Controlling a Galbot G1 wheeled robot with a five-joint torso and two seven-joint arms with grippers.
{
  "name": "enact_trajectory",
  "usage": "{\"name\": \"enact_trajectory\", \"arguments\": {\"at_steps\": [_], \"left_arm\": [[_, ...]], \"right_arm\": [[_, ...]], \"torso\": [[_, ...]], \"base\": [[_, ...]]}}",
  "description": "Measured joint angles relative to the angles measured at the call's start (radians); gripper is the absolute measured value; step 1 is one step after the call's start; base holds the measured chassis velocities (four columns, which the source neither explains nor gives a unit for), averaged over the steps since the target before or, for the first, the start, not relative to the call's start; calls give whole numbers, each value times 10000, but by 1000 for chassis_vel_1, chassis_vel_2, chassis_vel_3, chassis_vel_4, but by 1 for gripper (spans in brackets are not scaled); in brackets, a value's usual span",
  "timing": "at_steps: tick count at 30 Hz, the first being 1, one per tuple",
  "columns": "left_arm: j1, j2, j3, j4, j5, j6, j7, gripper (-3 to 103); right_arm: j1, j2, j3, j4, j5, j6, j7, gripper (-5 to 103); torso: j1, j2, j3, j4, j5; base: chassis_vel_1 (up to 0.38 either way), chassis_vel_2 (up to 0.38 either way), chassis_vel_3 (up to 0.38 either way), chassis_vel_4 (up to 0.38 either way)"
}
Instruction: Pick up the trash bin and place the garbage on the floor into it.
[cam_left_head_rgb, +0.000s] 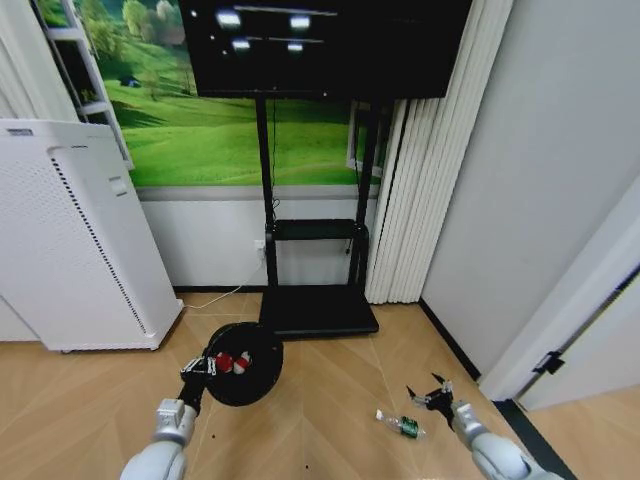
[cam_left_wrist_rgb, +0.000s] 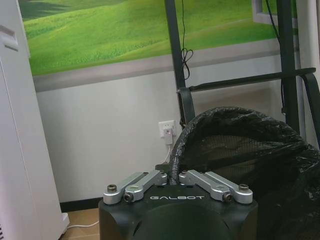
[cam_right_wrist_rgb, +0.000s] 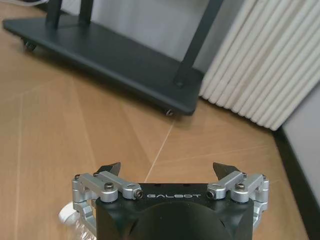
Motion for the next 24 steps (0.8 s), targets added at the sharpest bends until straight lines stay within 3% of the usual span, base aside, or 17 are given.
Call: {"name": "enact_trajectory", "arguments": {"at_steps": [2, 10, 19, 24], "left_arm": [[-95, -13, 37, 34, -73, 15, 0, 5], [-104, -34, 71, 132, -58, 15, 14, 5], [-191, -84, 78, 319, -41, -17, 20, 5], [-235, -164, 146, 422, 25, -45, 25, 5]], "right_arm": [[964, 24, -1475, -1204, -410, 282, -292, 100], [2246, 220, -3189, -2923, -904, 734, -900, 100], [2066, 226, -3595, -3322, -1519, 920, -1215, 100], [2023, 800, -3568, -3900, -2064, 1063, -1284, 100]], "torso": [[0, 0, -1, -1, -1], [0, -1, 0, 2, -1], [0, 0, 0, -4, -4], [0, 0, 0, -3, -2]], "base": [[0, 0, 0, 0], [0, 0, 0, 0], [0, 0, 0, 0], [0, 0, 0, 0]]}}
